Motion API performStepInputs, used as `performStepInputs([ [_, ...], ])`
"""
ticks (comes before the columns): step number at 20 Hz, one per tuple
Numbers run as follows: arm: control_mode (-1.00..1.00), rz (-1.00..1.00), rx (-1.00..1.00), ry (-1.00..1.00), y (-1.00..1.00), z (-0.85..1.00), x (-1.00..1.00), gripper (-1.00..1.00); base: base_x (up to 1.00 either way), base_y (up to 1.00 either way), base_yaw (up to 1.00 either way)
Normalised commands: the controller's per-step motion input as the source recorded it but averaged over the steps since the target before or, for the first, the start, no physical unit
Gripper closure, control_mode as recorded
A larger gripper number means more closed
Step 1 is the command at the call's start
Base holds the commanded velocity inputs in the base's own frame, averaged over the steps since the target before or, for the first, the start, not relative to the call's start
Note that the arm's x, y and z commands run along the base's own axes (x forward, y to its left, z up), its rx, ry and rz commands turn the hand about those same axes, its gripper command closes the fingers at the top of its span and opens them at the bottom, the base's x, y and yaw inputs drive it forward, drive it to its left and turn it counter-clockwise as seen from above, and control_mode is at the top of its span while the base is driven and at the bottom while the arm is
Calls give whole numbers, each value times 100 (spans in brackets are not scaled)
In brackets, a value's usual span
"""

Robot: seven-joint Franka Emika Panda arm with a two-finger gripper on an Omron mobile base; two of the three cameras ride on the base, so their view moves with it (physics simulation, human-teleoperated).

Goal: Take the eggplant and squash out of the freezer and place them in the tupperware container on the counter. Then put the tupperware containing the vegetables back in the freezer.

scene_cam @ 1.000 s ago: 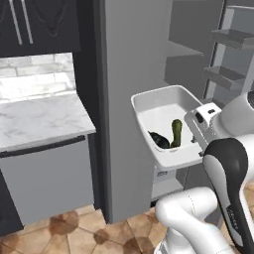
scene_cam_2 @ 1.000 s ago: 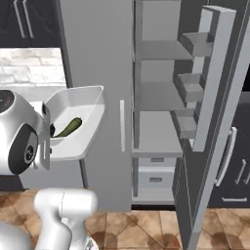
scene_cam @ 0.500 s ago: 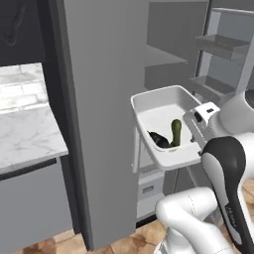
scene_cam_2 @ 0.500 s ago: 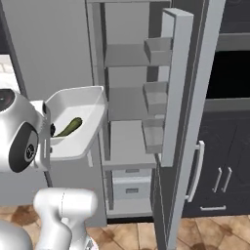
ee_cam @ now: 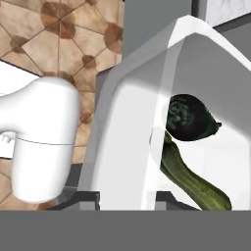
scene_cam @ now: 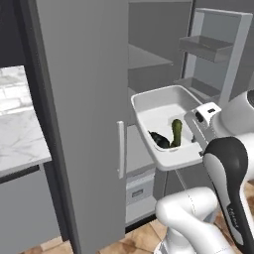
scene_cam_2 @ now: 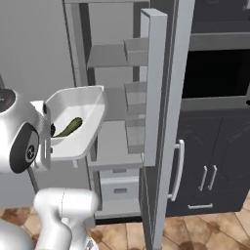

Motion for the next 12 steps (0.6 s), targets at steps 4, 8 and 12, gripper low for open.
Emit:
performStepInputs([
  [4, 100, 0, 0, 0, 0, 0, 0, 100, 43, 0, -2],
  [8, 100, 0, 0, 0, 0, 0, 0, 100, 59, -8, -2],
  [12, 100, 0, 0, 0, 0, 0, 0, 100, 46, -26, -7],
])
